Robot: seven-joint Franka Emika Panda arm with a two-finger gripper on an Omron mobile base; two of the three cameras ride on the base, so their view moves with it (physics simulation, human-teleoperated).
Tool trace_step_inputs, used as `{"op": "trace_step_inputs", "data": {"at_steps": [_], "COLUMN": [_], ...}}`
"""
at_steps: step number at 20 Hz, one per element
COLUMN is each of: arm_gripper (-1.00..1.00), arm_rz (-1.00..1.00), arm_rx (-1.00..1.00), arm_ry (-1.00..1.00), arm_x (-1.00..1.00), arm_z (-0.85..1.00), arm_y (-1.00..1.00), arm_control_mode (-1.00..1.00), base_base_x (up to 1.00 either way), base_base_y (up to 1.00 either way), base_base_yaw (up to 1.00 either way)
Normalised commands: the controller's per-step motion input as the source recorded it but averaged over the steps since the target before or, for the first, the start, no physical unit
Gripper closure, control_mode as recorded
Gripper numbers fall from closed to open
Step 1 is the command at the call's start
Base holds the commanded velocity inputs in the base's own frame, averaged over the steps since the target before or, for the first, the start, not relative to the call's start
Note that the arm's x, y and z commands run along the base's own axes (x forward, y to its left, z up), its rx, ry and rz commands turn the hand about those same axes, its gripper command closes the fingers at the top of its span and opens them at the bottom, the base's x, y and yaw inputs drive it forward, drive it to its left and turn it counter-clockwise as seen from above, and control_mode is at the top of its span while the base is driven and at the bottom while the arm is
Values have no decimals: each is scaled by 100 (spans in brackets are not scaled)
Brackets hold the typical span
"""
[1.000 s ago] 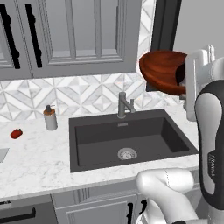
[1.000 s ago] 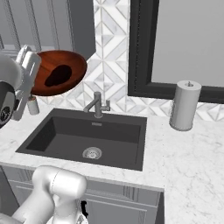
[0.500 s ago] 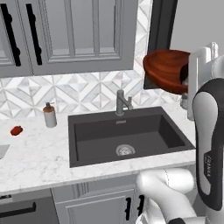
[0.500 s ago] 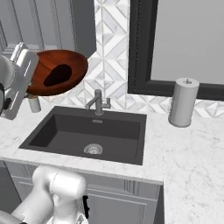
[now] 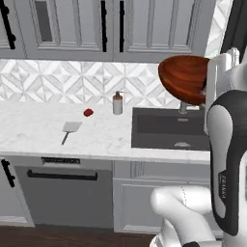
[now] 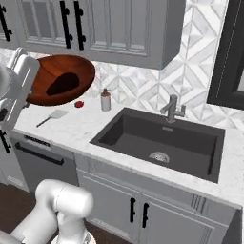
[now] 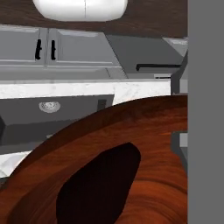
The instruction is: Pick the avocado from the sink and place it in the bowl. Then pick the bowl and place it in the microwave. Then close the microwave door and press the start button.
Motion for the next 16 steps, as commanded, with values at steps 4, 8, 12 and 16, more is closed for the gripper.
{"op": "trace_step_inputs", "data": {"at_steps": [4, 8, 12, 16], "arm_gripper": [100, 100, 100, 100], "arm_rz": [0, 0, 0, 0], "arm_rx": [0, 0, 0, 0], "arm_ry": [0, 0, 0, 0], "arm_x": [0, 0, 0, 0], "arm_z": [0, 0, 0, 0], "arm_y": [0, 0, 0, 0], "arm_control_mode": [100, 100, 100, 100], "base_base_x": [3, 1, 0, 0], "base_base_y": [10, 20, 26, 22], "base_base_yaw": [95, 94, 94, 89]}}
